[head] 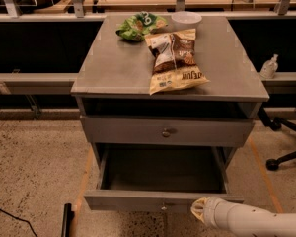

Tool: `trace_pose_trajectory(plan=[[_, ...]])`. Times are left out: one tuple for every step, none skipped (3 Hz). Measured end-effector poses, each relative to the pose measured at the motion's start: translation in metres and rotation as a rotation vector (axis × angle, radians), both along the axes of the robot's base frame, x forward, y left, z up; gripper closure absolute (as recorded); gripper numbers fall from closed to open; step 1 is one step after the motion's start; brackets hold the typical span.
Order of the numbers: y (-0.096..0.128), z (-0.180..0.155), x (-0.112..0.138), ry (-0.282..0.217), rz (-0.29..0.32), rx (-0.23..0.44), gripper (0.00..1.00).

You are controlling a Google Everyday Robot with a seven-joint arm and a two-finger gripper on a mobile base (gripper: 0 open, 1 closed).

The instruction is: Close middle drawer

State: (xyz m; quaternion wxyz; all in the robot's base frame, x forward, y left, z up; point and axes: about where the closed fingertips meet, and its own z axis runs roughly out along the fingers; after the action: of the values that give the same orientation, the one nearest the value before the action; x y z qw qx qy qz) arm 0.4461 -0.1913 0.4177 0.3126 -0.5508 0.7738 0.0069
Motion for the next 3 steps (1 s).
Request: trace_pose_trajectory(plan=[[0.002, -0.007, 0.016, -0.031, 0.011, -0.019, 1.00], [0.002, -0.007, 0.016, -0.031, 0.011, -0.019, 1.00], [0.003, -0.010, 0.035, -0.069, 0.020, -0.039, 1.00]])
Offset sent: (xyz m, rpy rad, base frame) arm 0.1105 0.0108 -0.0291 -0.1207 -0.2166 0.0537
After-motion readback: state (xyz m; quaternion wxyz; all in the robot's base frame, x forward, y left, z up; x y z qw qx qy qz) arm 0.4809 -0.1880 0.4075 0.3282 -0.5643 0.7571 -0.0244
